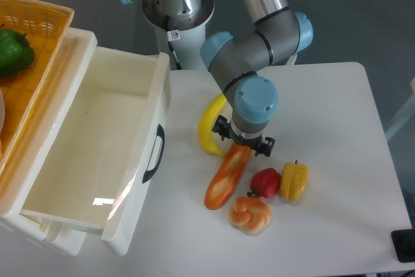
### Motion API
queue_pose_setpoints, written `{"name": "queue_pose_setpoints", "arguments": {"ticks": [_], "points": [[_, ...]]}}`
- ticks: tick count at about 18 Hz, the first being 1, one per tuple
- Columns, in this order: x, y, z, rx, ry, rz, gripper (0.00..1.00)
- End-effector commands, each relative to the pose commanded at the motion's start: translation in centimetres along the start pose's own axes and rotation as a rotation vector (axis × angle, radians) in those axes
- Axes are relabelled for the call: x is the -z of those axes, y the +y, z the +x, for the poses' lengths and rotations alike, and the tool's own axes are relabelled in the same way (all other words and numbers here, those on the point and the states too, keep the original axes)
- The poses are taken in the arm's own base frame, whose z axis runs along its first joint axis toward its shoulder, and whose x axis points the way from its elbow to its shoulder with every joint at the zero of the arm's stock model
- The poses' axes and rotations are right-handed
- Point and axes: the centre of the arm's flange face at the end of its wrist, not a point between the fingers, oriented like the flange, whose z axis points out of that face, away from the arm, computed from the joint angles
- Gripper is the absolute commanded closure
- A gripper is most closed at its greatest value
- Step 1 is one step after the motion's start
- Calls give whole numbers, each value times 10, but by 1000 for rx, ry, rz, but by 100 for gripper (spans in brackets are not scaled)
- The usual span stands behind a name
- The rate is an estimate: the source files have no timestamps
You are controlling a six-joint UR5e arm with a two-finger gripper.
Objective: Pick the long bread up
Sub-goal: 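Lower the open gripper onto the middle of the long bread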
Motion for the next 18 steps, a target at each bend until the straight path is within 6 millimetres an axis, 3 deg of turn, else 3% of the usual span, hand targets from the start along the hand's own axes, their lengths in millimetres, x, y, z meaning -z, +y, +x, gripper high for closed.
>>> {"name": "queue_pose_setpoints", "arguments": {"ticks": [7, 18], "points": [[-24, -8, -8, 2, -4, 16, 0], [-26, -15, -11, 6, 5, 34, 0]]}}
